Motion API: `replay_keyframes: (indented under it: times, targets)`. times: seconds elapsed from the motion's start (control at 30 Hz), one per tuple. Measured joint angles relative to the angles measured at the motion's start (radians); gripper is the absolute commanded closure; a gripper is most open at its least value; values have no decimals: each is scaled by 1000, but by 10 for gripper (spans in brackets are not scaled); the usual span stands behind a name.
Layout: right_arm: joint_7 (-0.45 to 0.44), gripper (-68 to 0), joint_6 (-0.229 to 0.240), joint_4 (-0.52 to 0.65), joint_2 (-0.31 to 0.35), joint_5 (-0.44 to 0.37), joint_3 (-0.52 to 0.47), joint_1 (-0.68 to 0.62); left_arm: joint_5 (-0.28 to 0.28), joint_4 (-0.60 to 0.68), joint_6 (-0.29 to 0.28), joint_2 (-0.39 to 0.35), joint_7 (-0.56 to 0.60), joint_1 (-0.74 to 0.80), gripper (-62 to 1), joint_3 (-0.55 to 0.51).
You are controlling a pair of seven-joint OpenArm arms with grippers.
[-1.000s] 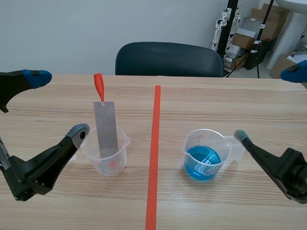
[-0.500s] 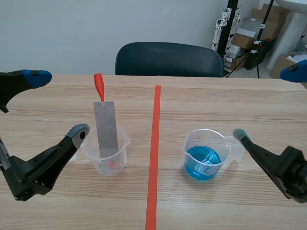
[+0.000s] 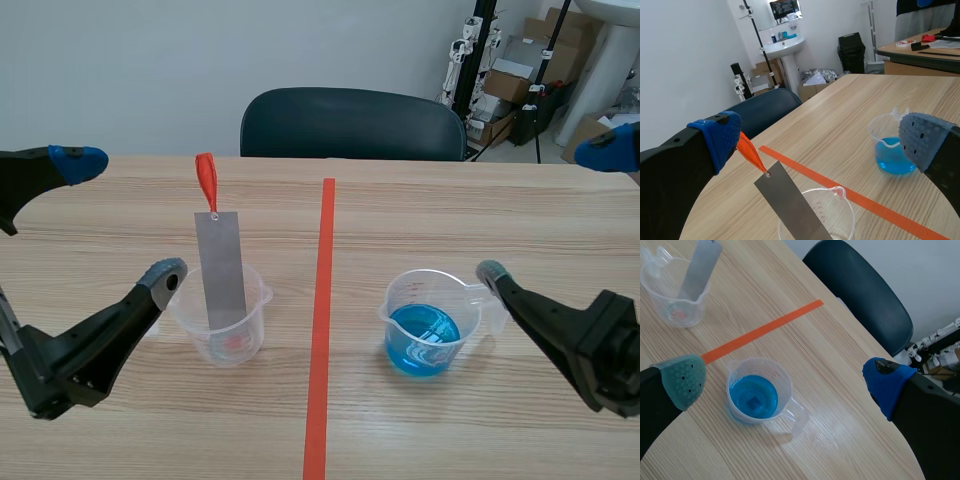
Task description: Do the redox reaction experiment. lift the metal plate out of the left beaker
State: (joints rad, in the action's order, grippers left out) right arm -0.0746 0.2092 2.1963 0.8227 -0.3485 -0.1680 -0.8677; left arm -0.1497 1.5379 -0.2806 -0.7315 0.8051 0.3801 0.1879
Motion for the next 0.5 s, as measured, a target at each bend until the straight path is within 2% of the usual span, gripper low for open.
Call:
replay_keyframes:
  times: [0.23,0.4,0.5]
  targets:
    - [-51,-679,-4,-19,112,-117,0,59,0,0,0,0,-1,0,-623,0]
    - [-116,-679,-2,-132,172,-262,0,123,0,0,0,0,-5,0,-623,0]
    - [-115,-679,56,-226,190,-336,0,180,0,0,0,0,-4,0,-623,0]
